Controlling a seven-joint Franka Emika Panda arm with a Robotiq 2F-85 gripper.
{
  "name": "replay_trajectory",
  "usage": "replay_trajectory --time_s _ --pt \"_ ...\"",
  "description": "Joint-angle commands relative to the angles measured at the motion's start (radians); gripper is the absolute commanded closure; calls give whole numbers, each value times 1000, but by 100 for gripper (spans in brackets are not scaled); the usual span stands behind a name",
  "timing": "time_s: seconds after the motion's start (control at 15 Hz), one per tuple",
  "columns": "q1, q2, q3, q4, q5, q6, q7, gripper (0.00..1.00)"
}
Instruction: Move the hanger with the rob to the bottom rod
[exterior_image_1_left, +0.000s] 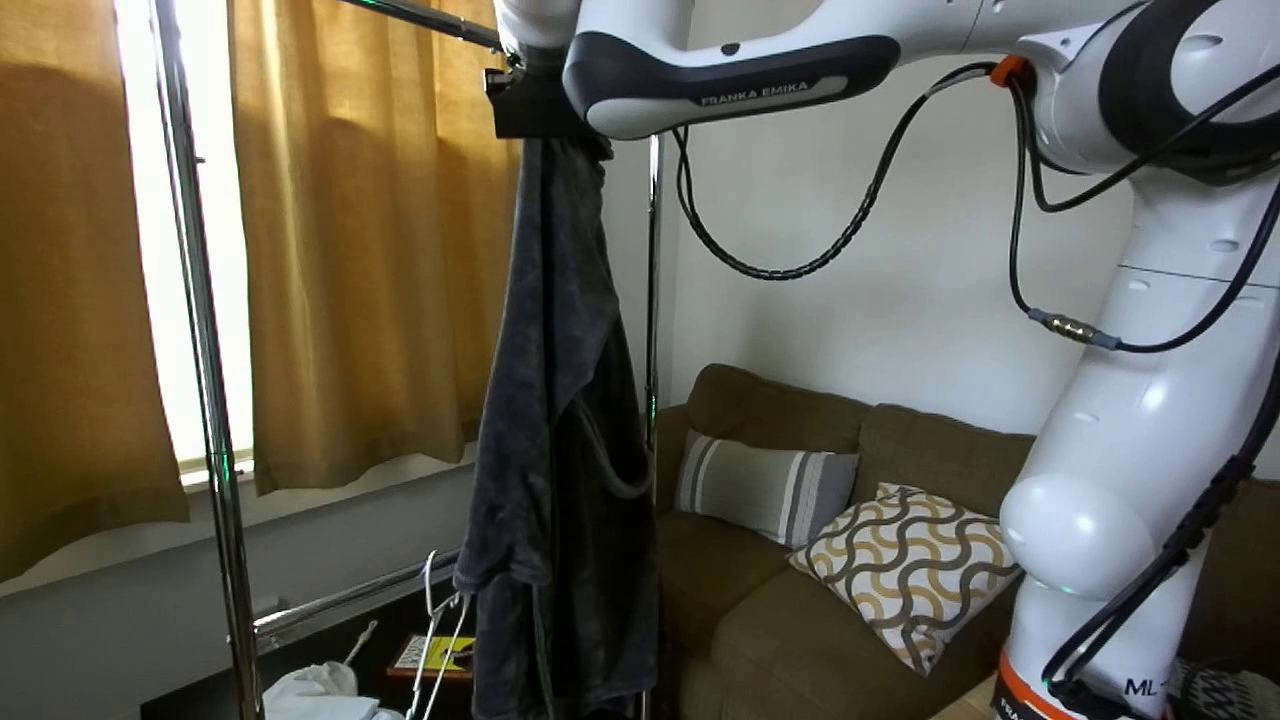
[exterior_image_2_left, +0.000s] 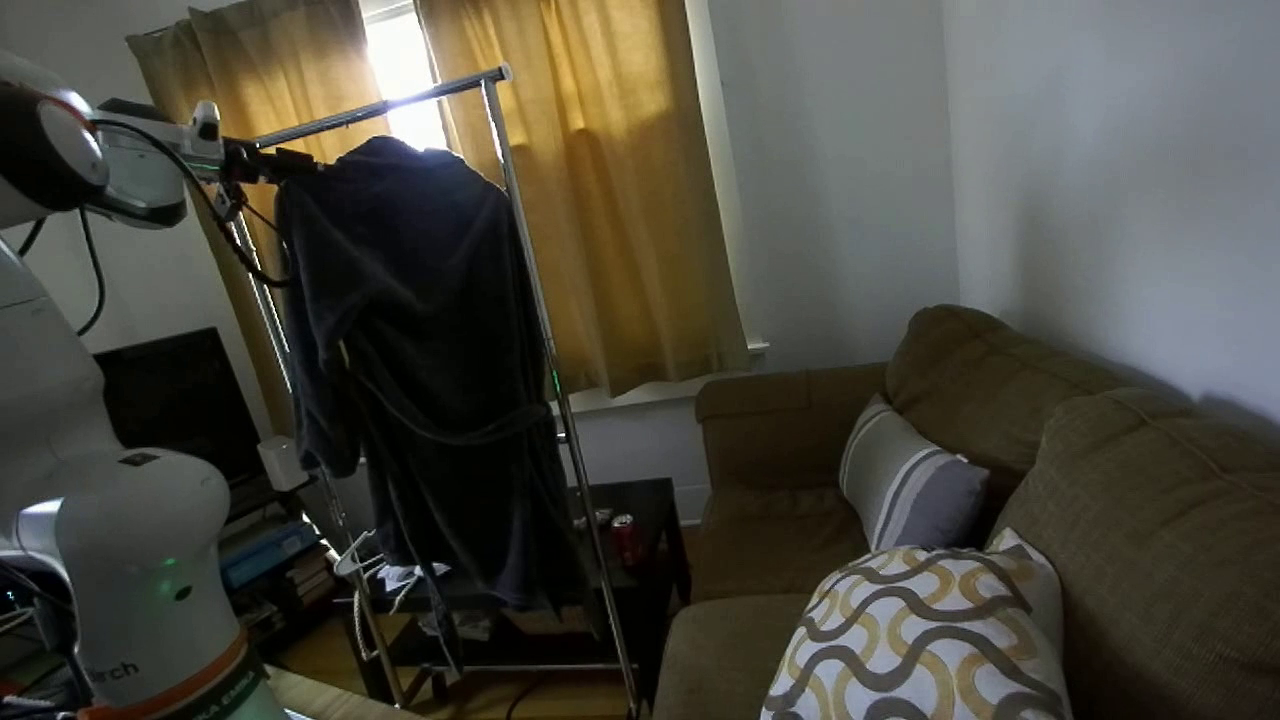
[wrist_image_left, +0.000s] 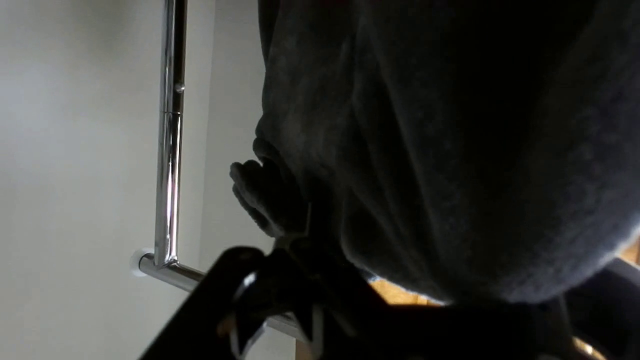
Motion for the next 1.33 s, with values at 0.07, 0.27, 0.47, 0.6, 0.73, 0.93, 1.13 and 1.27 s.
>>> replay_trajectory --time_s 0.07,0.27,0.47,0.6,0.73,0.93,1.13,1.27 --pt "81 -15 -96 -16 16 -20 1 70" --pt "113 -39 -153 -31 44 -15 -21 93" --pt "138 -62 -197 -45 88 -19 -55 100" --pt "146 -77 -215 -50 125 -34 -100 64" --pt "149 -89 -231 -53 159 -39 -150 50" --pt "146 -98 -251 -64 205 -32 -197 76" --pt "140 -110 -269 -86 243 -17 -216 85" --pt "133 -123 -275 -110 243 -30 -207 99"
